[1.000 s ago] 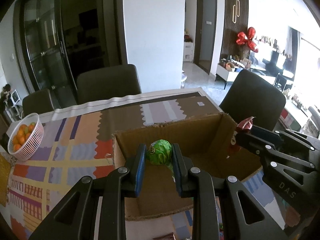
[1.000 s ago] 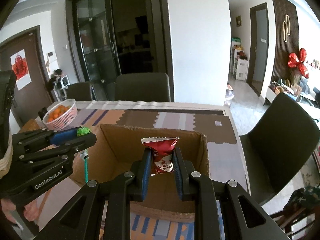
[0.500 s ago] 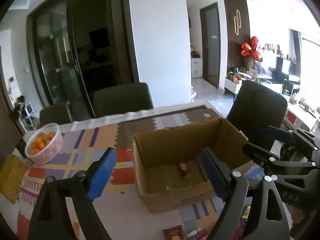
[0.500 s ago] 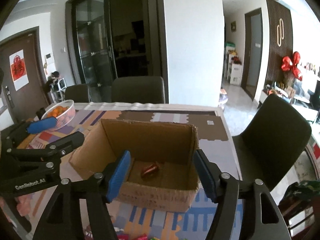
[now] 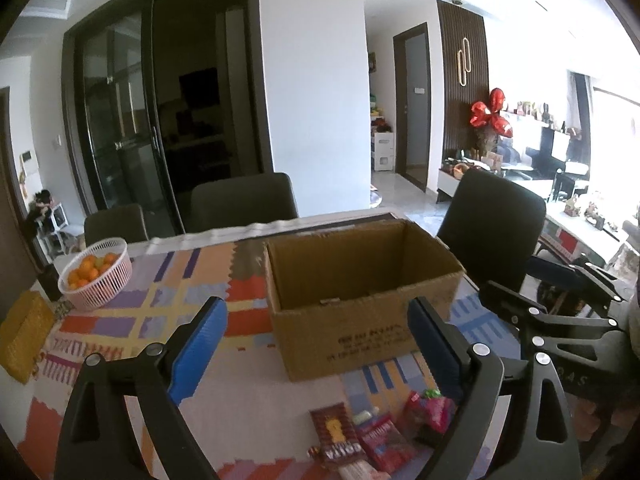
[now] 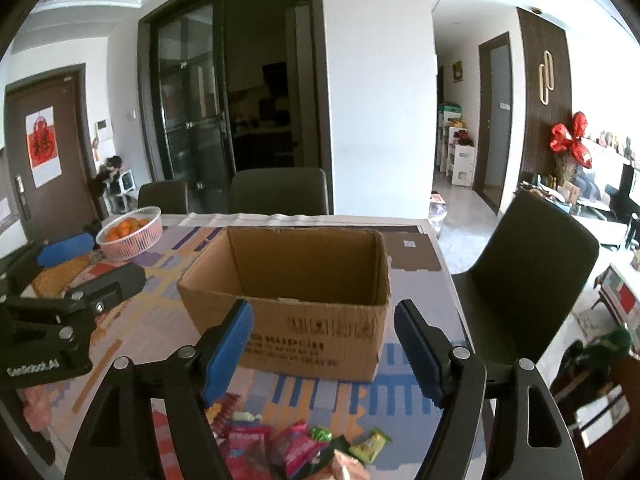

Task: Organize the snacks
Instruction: 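Move both open tools back from the box toward the snack pile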

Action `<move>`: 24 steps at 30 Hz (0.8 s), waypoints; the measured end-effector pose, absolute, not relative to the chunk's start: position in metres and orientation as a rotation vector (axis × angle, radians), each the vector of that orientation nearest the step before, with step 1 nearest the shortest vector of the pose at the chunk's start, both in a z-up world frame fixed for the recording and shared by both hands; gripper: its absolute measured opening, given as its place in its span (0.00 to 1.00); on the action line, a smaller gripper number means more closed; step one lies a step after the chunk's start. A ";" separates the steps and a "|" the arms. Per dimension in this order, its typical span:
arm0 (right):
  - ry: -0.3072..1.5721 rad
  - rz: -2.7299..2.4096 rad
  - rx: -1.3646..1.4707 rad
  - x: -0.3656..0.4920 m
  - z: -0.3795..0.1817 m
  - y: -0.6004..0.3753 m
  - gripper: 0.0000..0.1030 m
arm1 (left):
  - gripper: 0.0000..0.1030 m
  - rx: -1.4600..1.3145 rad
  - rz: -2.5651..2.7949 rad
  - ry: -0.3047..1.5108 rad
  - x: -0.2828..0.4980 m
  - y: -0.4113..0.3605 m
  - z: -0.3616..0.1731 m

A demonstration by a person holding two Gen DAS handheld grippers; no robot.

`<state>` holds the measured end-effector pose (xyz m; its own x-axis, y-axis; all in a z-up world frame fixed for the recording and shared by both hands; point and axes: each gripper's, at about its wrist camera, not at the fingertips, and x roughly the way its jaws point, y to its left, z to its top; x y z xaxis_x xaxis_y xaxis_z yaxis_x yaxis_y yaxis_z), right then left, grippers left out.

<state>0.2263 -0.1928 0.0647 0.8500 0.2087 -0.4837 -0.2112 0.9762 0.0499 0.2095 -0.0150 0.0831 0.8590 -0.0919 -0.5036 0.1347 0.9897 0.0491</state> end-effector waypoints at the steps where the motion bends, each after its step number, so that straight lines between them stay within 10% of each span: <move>1: 0.508 0.217 0.003 0.221 0.064 -0.194 0.72 | 0.90 0.080 -0.120 0.525 0.205 -0.015 0.081; 24: 0.679 0.147 0.109 0.163 -0.018 -0.212 0.72 | 0.90 0.046 -0.138 0.719 0.142 -0.021 -0.003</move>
<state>0.1628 -0.2121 -0.0179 0.7686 0.1705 -0.6166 -0.0995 0.9840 0.1481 0.1422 -0.0208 -0.0029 0.7439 -0.1103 -0.6591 0.1418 0.9899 -0.0056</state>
